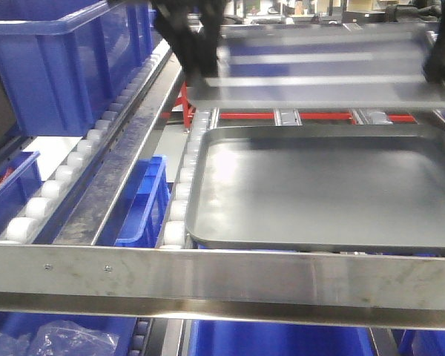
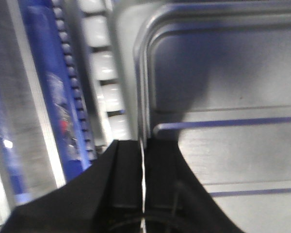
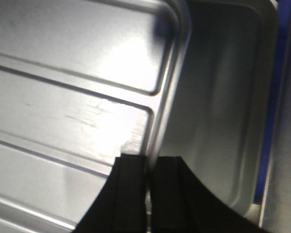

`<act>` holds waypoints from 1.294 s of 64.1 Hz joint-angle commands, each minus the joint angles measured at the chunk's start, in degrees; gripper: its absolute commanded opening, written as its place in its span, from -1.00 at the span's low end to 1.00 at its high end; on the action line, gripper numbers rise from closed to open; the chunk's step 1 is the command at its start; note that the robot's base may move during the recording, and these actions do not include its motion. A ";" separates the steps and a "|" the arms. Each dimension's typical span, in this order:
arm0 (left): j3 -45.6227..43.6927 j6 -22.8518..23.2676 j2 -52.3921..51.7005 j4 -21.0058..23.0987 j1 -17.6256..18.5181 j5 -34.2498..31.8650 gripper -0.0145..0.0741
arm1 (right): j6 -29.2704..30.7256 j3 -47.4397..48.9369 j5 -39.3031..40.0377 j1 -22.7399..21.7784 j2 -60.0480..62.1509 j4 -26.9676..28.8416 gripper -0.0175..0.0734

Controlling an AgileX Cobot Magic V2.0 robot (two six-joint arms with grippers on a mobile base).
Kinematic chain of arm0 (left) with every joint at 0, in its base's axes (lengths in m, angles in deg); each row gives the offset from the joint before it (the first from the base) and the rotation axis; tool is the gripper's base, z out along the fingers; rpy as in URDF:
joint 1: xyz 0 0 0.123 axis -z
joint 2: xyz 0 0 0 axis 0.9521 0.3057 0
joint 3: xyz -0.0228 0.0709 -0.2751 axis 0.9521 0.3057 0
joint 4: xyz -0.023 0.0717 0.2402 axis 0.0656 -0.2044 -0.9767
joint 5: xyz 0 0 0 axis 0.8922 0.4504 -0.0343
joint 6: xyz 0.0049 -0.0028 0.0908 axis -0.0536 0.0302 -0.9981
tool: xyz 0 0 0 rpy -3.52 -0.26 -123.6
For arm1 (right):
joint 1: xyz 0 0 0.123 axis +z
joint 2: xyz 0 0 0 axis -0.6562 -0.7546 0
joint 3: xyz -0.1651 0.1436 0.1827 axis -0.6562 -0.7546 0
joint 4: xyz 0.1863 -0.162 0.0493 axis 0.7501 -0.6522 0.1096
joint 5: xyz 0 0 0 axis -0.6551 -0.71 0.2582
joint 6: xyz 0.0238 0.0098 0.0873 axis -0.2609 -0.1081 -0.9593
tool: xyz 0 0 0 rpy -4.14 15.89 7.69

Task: Grab silver tray and place in blue box
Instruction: 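Lift the silver tray with both grippers off the dark tray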

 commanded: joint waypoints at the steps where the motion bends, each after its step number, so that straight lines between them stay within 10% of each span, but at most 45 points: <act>1: -1.10 -3.32 -6.74 -1.21 -0.19 2.20 -0.89 | -0.17 2.19 1.66 1.60 3.93 -0.74 -0.49; 33: 32.13 0.21 -27.85 -0.98 -0.79 -9.93 -0.89 | -2.54 2.19 -0.58 6.24 5.75 -0.74 -0.49; 83: 34.24 4.47 -31.35 -4.62 0.52 -8.48 -0.89 | -4.49 2.19 -3.83 9.51 11.57 -4.88 -0.49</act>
